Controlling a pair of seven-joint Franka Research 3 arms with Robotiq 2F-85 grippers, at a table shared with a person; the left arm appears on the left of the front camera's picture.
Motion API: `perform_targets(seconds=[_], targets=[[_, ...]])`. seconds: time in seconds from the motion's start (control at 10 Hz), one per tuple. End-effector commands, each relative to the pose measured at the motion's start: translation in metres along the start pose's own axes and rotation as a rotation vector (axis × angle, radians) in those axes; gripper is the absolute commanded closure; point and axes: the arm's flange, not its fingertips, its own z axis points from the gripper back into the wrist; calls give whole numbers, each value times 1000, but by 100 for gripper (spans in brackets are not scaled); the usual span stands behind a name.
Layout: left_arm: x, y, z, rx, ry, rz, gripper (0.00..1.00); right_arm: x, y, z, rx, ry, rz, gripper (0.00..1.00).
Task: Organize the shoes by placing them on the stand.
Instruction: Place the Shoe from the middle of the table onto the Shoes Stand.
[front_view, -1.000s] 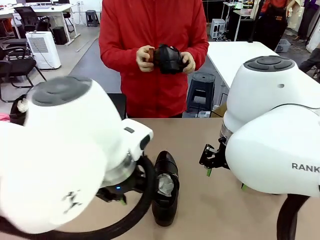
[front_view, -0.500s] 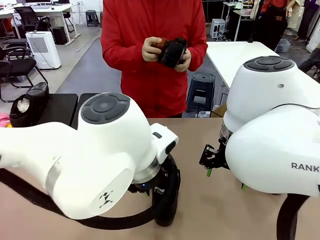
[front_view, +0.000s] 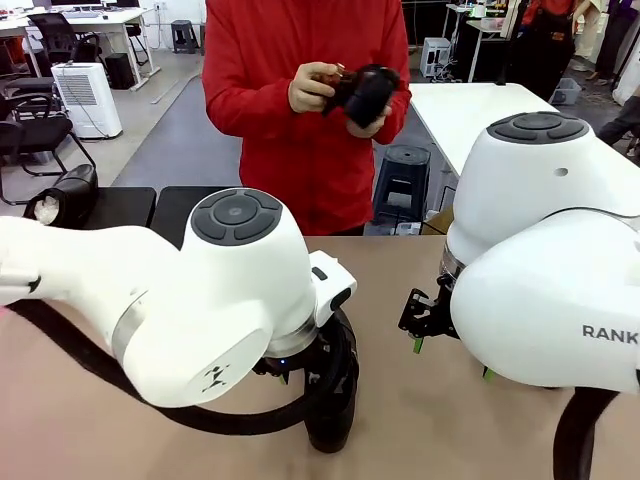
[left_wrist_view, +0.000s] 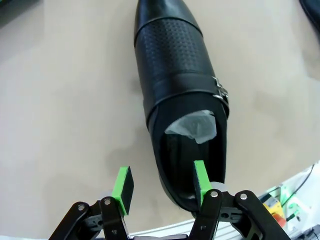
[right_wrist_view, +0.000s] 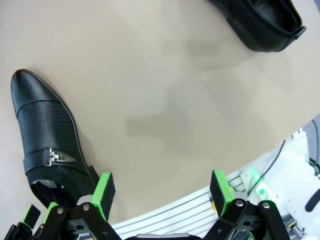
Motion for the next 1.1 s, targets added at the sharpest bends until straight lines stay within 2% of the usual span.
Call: perform_targets(seconds=[0.0,0.4,0.5,0.7,0.8,1.0], targets=[[12,-10,-10,45,0,32,36,2,4,3,9,9,15,0],[22,-9,-22,83,70,82,36,2,4,3,9,9,15,0],[25,-8,-24,90,67,79,49,2,4,3,9,9,15,0],[27,-4,-26,110,80,90,88,2,4,3,9,9,15,0],[25,-3,-28,107,82,91,100,2,4,3,9,9,15,0],[25,-4,-29,99,87,89,100,2,4,3,9,9,15,0]])
